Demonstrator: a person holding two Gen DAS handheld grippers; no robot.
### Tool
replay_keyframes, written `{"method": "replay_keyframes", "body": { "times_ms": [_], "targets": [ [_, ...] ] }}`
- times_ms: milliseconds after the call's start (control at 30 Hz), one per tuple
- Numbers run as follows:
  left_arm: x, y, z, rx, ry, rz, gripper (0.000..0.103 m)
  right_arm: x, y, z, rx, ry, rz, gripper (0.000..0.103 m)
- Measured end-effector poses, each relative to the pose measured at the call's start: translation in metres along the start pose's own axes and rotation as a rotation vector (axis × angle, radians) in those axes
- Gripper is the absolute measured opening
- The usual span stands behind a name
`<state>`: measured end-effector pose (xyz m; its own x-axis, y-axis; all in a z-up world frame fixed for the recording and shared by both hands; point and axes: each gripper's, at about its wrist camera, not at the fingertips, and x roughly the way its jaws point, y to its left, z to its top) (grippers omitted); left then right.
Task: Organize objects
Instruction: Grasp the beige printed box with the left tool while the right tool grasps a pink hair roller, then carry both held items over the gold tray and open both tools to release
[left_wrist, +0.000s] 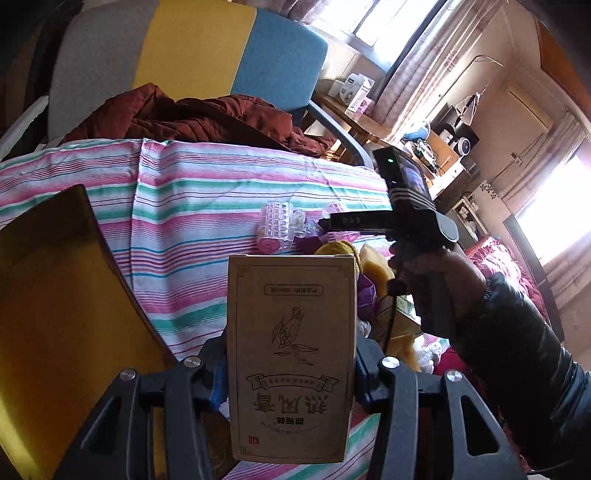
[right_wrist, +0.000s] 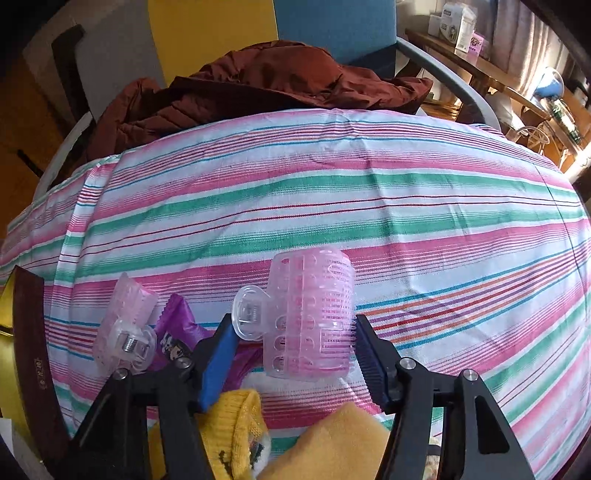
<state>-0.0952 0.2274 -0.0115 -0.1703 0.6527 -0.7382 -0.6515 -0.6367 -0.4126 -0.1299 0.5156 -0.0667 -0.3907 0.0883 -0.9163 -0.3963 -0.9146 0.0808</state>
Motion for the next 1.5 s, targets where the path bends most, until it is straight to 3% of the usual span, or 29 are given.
{"method": "replay_keyframes", "body": {
  "times_ms": [233,467,800,1033,1133,1200,1267,1400,1500],
  "targets": [
    [-0.029,0.014,-0.014,-0.057,-0.051,0.028,0.051,-0.065,0.007,-0.019,-0.03,-0.154,0.03,0.062],
    [-0.081,0.05,-0.042,-0.143,-0.117,0.141,0.051,-0.114,0.067,-0.048,-0.136,-0.234,0.172,0.062],
    [-0.138,0.132,-0.107,-0.312,-0.113,0.389,0.052,-0.108,0.219,-0.092,-0.377,-0.142,0.379,0.062],
    [-0.146,0.16,-0.137,-0.379,-0.108,0.499,0.052,-0.077,0.328,-0.114,-0.501,-0.022,0.439,0.062],
    [-0.146,0.165,-0.141,-0.382,-0.103,0.504,0.054,-0.067,0.366,-0.112,-0.495,0.007,0.464,0.064],
    [-0.149,0.165,-0.147,-0.38,-0.102,0.511,0.054,-0.066,0.38,-0.105,-0.452,0.005,0.508,0.067],
    [-0.153,0.163,-0.151,-0.378,-0.108,0.513,0.055,-0.067,0.386,-0.1,-0.42,-0.005,0.529,0.086],
    [-0.161,0.161,-0.156,-0.384,-0.135,0.514,0.055,-0.072,0.383,-0.102,-0.429,-0.024,0.525,0.087],
    [-0.166,0.159,-0.152,-0.378,-0.168,0.541,0.055,-0.075,0.368,-0.112,-0.434,-0.034,0.501,0.093]
  ]
}}
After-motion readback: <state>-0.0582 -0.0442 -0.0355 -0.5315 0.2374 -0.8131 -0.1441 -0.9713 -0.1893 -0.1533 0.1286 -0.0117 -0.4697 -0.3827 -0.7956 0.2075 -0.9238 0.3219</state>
